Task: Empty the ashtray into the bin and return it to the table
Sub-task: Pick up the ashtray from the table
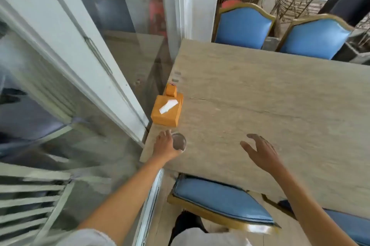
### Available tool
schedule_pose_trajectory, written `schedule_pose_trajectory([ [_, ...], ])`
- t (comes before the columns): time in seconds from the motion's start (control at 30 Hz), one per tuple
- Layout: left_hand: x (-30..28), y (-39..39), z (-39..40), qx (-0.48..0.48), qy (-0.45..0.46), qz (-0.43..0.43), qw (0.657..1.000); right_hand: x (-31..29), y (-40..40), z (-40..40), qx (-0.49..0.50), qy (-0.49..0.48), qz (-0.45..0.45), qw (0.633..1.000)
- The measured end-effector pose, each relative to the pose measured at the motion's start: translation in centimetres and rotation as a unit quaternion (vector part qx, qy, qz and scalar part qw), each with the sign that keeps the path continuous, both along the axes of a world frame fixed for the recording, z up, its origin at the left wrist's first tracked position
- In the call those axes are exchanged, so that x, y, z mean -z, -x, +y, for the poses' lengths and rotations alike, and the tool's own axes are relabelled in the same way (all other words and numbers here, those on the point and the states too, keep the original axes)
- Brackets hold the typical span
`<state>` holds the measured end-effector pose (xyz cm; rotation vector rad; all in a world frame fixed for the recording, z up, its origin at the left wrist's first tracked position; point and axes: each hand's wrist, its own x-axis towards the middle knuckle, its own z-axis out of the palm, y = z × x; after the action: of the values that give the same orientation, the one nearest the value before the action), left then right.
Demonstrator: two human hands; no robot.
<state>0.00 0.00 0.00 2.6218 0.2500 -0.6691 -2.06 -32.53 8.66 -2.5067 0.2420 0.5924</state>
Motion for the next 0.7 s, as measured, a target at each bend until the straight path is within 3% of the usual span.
schedule_pose_trajectory([
  [0.2,3.9,-2.1,0.6,0.036,-0.02,0.049,0.998,1.0,-1.6,0.9,0.049,0.017,0.022,0.998],
  [0.43,6.2,-2.4,0.7,0.068,-0.038,-0.015,0.997,1.2,-1.8,1.9,0.083,0.01,0.012,0.996],
  [0.7,5.0,-2.9,0.5,0.088,-0.009,-0.012,0.996,0.2,-0.6,3.3,0.098,-0.009,0.009,0.995],
])
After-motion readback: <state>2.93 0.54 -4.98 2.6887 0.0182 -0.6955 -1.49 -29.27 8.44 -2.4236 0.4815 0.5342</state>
